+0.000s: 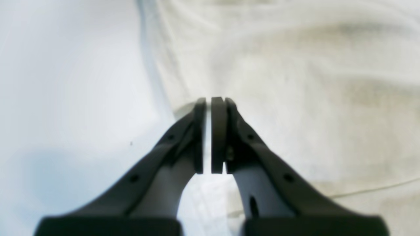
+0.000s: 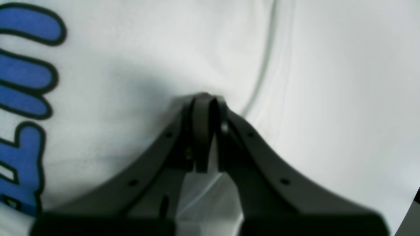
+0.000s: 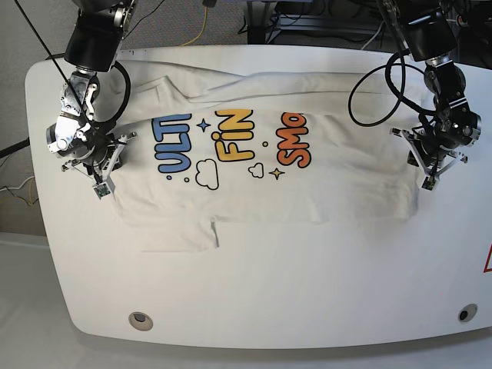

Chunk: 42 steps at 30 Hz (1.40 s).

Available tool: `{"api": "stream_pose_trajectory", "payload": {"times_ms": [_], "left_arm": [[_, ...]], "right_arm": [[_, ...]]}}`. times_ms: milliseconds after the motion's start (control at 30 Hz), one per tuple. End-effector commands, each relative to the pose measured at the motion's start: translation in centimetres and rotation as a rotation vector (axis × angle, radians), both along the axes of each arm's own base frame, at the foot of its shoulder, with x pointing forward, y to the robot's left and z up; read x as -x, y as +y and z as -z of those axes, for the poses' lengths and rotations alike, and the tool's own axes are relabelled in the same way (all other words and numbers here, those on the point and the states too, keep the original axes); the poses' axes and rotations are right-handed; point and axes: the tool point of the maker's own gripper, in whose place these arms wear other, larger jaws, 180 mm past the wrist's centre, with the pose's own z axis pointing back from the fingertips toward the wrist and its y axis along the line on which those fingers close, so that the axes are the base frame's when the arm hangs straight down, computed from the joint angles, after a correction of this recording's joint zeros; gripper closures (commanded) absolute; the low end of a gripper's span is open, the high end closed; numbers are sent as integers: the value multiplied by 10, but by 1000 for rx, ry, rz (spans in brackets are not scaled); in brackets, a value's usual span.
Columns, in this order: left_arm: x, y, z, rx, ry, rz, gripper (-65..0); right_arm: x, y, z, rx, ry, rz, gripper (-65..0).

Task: Fold the T-shirt properly
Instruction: 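Open both grippers and release the shirt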

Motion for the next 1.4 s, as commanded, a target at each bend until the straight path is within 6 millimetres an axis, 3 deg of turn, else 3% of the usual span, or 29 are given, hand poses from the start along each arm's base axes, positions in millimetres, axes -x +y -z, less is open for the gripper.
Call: {"api": "stream_pose_trajectory", "payload": {"times_ms": [0,200,400,433,533,667,767,933,1367], "left_arm": [[-20,6,-34,-37,-100,9,-18],[-28,5,-56,-69,-163,21,-19],[-32,4,-74,-96,-207,33,-48],[-32,4,-76,-102,-208,33,-80],[-31,5,-80,-118,-204,32,-187],[-32,4,-89,-136,-221,35,-326],[-33,4,-93,-142,-233,38,-388],[-33,5,-93,-143,-230,39,-392],[-30,12,-93,-161,-221,35,-392]], "right_arm": [[1,-9,0,52,43,5,-31],[-13,-4,-10,44,14,7,-58],[-22,-10,-22,71,33,20,-312],[-25,-11,-27,78,24,20,-369],[-33,-12,-46,103,-29,15,-459],[-40,-11,-65,132,-77,10,-457],[-43,-12,-69,137,-77,14,-448],[-56,-12,-81,135,-105,18,-453],[-85,-19,-62,-40,-116,106,-453]]}}
